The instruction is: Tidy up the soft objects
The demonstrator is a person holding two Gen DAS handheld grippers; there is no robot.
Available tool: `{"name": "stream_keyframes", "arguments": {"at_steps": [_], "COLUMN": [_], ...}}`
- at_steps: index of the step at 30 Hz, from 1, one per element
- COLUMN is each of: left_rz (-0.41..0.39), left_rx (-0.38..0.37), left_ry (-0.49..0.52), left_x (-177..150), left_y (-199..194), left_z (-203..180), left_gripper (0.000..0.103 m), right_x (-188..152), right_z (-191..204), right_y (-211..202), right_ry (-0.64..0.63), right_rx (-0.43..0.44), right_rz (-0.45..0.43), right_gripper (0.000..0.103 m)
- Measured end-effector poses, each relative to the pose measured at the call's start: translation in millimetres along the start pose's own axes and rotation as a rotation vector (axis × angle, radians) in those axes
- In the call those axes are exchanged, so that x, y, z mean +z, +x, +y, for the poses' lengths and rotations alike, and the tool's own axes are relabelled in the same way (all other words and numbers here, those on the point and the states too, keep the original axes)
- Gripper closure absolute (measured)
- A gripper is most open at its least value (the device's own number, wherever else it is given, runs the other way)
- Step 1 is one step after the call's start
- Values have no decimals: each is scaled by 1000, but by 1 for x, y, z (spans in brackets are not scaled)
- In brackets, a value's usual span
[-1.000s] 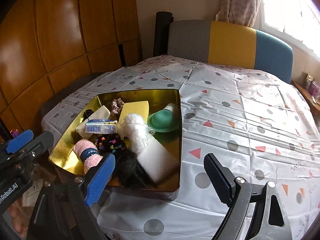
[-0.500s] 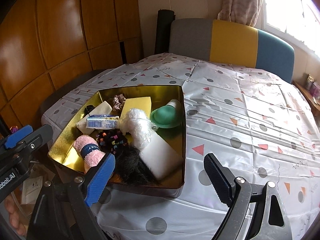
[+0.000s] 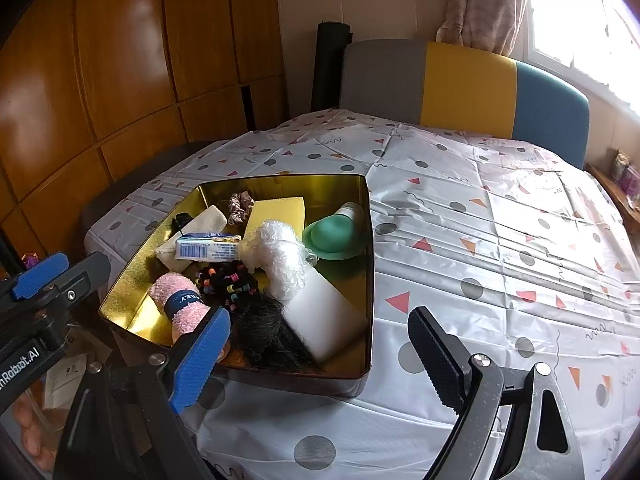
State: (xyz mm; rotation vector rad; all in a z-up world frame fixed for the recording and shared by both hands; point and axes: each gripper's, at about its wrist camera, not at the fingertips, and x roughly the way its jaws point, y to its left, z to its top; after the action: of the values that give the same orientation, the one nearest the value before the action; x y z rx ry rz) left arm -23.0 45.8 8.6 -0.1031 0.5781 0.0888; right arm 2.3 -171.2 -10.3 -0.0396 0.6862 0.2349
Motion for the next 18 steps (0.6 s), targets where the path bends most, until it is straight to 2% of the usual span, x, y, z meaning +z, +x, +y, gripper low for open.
{"name": "stream_keyframes", "arguments": {"at_steps": [18], "left_rz": [14], "left_rx": [1], "left_ry": [-3], "left_x": [0], "left_y": [2], "left_z": [2], "left_gripper": [39], "right_x": [-1], "right_z": [0], "right_y": [0], "right_ry": [-3], "right_rx": [0], "right_rz": [4], "right_gripper": [11]}}
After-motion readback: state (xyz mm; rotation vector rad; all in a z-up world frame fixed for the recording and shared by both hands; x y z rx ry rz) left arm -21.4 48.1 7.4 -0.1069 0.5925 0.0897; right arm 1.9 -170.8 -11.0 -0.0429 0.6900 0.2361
